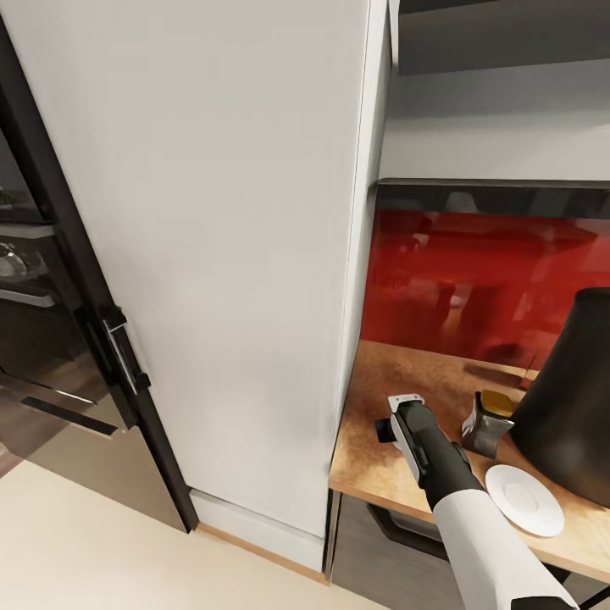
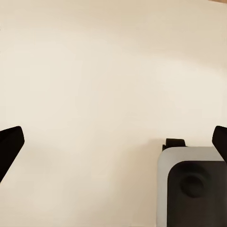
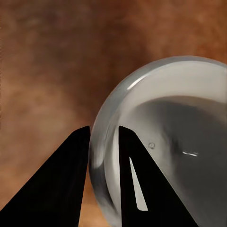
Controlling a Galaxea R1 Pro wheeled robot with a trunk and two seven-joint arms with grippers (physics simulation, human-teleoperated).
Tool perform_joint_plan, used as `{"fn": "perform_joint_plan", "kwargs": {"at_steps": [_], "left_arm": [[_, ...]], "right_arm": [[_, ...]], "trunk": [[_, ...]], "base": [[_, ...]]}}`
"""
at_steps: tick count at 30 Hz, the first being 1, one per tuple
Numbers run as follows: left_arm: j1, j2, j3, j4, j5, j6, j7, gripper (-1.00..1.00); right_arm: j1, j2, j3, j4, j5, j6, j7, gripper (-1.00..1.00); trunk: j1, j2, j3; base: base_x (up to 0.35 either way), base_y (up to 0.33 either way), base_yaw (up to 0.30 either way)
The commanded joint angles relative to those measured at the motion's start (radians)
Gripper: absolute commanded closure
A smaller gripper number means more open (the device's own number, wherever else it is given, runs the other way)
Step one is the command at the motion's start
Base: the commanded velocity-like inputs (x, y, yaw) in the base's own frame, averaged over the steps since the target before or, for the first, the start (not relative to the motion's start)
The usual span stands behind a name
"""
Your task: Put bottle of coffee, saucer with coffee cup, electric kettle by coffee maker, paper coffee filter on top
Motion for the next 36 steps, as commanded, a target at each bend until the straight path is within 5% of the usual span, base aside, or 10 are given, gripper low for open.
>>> {"fn": "perform_joint_plan", "kwargs": {"at_steps": [1, 20, 36], "left_arm": [[-0.001, 0.0, -0.009, 0.0, 0.008, -0.003, 0.005, -1.0], [-0.001, -0.003, -0.009, 0.0, 0.003, 0.0, 0.005, -1.0], [-0.001, -0.002, -0.008, 0.0, 0.005, 0.001, 0.005, -1.0]], "right_arm": [[-0.001, 0.0, 0.001, -0.001, -0.006, 0.004, 0.0, 1.0], [-0.001, 0.009, 0.007, -0.125, -0.005, 0.085, -0.002, 1.0], [-0.001, 0.009, 0.009, -0.129, -0.006, 0.084, -0.002, 1.0]], "trunk": [[0.001, -0.002, -0.002], [0.001, -0.002, -0.002], [0.001, -0.002, -0.002]], "base": [[0.0, 0.0, 0.0], [-0.005, -0.002, 0.0], [-0.307, -0.029, -0.001]]}}
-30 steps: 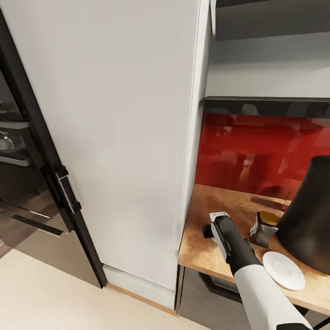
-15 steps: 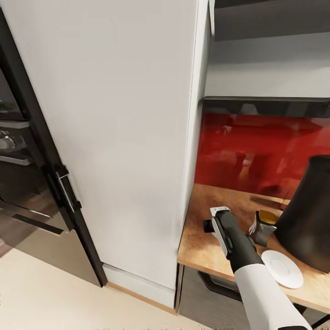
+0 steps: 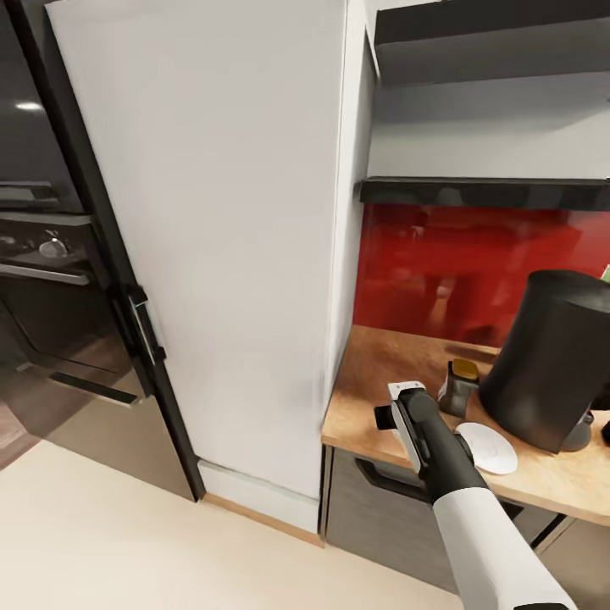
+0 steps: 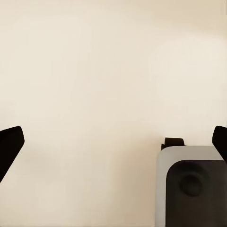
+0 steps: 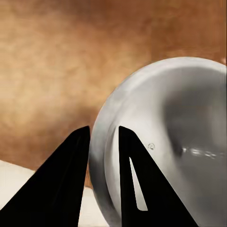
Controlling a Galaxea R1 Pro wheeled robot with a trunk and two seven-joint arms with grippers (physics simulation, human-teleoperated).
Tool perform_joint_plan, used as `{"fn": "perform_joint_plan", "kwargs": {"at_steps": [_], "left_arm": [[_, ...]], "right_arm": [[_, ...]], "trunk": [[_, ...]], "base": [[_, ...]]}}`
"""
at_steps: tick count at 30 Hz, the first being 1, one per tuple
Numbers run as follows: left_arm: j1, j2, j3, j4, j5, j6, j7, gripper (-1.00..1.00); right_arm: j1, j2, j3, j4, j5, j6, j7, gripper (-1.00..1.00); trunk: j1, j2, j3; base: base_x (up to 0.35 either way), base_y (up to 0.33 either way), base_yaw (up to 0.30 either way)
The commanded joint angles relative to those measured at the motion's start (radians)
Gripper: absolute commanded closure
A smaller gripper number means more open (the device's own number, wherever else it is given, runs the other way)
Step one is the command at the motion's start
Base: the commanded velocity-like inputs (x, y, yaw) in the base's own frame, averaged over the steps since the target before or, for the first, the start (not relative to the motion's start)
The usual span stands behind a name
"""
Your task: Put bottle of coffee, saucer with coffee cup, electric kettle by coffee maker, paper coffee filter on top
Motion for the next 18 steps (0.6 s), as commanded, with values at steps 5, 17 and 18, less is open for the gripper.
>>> {"fn": "perform_joint_plan", "kwargs": {"at_steps": [5, 17, 18], "left_arm": [[-0.001, 0.0, -0.008, 0.0, 0.007, -0.003, 0.005, -1.0], [-0.001, -0.001, -0.008, 0.0, 0.007, -0.003, 0.005, -1.0], [-0.001, -0.001, -0.008, 0.0, 0.007, -0.003, 0.005, -1.0]], "right_arm": [[-0.001, 0.0, 0.001, 0.0, 0.004, 0.005, -0.001, 1.0], [-0.001, 0.0, 0.001, -0.002, 0.004, 0.005, -0.001, 1.0], [-0.001, 0.0, 0.001, -0.002, 0.004, 0.005, -0.001, 1.0]], "trunk": [[0.0, -0.002, -0.002], [0.0, -0.002, -0.001], [0.0, -0.002, 0.0]], "base": [[-0.179, 0.0, -0.185], [-0.007, 0.0, -0.288], [0.0, 0.0, -0.278]]}}
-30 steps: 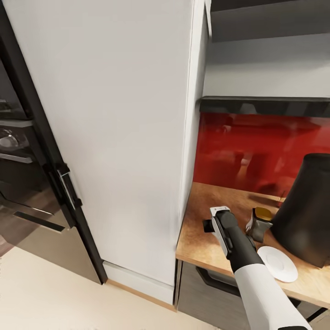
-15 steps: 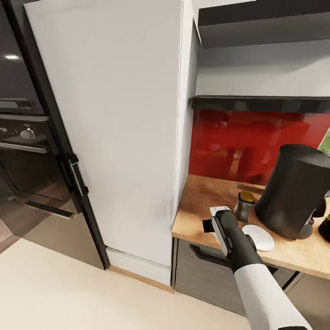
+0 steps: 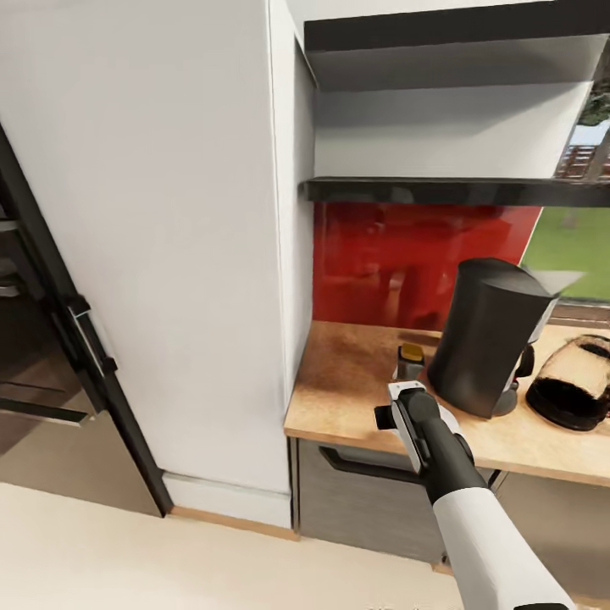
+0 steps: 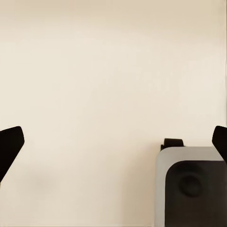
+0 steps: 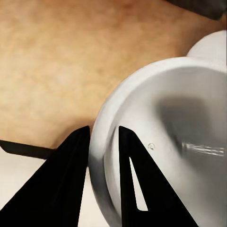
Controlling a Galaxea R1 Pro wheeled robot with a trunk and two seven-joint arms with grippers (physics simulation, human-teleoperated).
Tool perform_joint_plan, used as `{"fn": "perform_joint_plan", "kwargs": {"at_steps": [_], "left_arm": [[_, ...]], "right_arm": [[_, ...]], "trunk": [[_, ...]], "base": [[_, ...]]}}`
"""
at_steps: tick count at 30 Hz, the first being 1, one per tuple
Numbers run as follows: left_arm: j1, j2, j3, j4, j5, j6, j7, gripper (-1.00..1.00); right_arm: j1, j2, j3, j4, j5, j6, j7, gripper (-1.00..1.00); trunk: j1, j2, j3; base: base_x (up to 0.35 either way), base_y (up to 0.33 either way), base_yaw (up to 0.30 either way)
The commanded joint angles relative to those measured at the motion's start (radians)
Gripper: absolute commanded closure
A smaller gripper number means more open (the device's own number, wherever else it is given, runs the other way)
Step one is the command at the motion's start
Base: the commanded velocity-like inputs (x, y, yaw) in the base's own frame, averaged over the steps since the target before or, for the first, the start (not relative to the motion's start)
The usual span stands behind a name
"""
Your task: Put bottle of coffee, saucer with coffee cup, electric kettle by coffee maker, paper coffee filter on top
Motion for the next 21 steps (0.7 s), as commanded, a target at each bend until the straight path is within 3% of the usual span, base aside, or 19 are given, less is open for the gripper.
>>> {"fn": "perform_joint_plan", "kwargs": {"at_steps": [1, 12, 16, 21], "left_arm": [[0.0, 0.001, -0.009, -0.001, 0.008, -0.002, 0.005, -1.0], [0.0, 0.001, -0.009, -0.001, 0.007, -0.003, 0.005, -1.0], [0.0, 0.0, -0.012, -0.001, 0.005, -0.004, 0.005, -1.0], [0.0, 0.0, -0.015, -0.001, 0.005, -0.003, 0.005, -1.0]], "right_arm": [[-0.001, 0.0, 0.001, 0.0, 0.004, 0.004, -0.001, 1.0], [-0.001, 0.002, 0.003, -0.001, 0.004, 0.004, -0.001, 1.0], [-0.001, 0.001, 0.002, 0.0, 0.005, 0.005, -0.001, 1.0], [-0.001, -0.001, 0.001, 0.002, 0.006, 0.005, -0.001, 1.0]], "trunk": [[0.001, -0.002, -0.001], [0.001, -0.002, 0.009], [0.001, -0.002, 0.011], [0.001, -0.002, 0.011]], "base": [[0.0, 0.0, -0.274], [0.0, 0.0, -0.261], [0.026, 0.0, -0.095], [0.246, 0.0, -0.013]]}}
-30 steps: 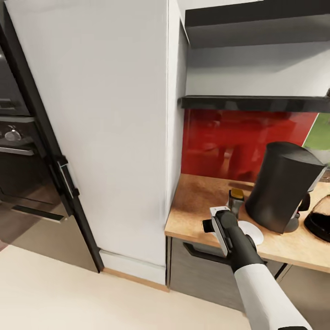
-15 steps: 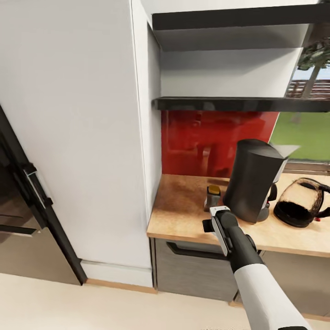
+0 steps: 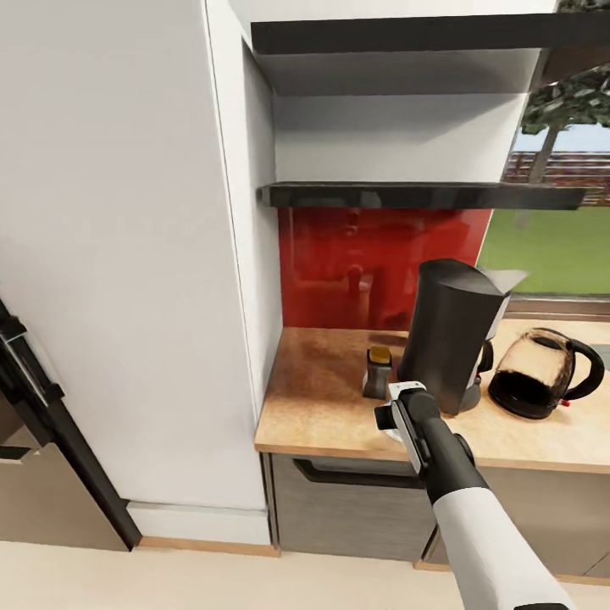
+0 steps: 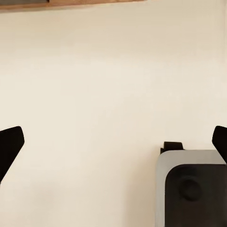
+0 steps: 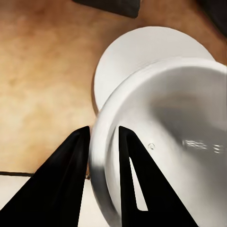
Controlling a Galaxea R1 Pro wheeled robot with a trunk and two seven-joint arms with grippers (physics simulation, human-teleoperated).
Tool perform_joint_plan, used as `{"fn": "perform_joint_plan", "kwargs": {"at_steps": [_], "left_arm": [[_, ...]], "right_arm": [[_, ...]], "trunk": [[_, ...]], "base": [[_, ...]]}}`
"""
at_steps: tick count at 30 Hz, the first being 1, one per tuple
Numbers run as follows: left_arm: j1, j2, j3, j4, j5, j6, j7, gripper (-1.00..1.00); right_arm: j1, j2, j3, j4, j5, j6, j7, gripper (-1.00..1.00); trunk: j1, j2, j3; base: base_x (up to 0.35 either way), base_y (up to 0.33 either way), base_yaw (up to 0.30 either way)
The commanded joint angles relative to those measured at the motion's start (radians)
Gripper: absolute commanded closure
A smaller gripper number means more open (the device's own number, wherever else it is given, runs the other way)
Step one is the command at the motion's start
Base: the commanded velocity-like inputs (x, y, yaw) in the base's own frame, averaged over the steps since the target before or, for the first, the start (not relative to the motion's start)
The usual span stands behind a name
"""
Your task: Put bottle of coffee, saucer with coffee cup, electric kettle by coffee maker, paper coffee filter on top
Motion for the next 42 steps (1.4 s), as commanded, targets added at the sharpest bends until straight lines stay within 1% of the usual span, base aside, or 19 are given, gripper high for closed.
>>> {"fn": "perform_joint_plan", "kwargs": {"at_steps": [1, 15, 31, 38, 42], "left_arm": [[-0.001, 0.001, -0.007, 0.0, 0.008, -0.002, 0.005, -1.0], [-0.001, 0.001, -0.006, 0.012, 0.007, -0.001, 0.005, -1.0], [-0.001, 0.003, -0.006, 0.013, 0.007, -0.001, 0.005, -1.0], [-0.001, 0.003, -0.008, 0.015, 0.008, 0.002, 0.005, -1.0], [-0.001, 0.005, -0.006, 0.016, 0.008, 0.007, 0.006, -1.0]], "right_arm": [[-0.001, 0.0, 0.001, 0.0, 0.003, 0.005, -0.001, 1.0], [-0.001, -0.008, -0.002, 0.005, 0.006, 0.006, -0.001, 1.0], [-0.001, -0.009, -0.003, 0.006, 0.006, 0.006, -0.001, 1.0], [-0.001, -0.008, -0.002, 0.006, 0.005, 0.005, -0.001, 1.0], [-0.001, -0.007, -0.002, 0.005, 0.004, 0.004, -0.001, 1.0]], "trunk": [[0.001, -0.002, -0.002], [0.001, -0.002, -0.002], [0.001, -0.002, -0.002], [0.001, -0.002, -0.004], [0.001, -0.002, -0.004]], "base": [[0.147, 0.0, -0.001], [0.015, 0.0, 0.0], [0.096, -0.022, 0.0], [0.016, -0.01, -0.195], [0.0, 0.0, -0.033]]}}
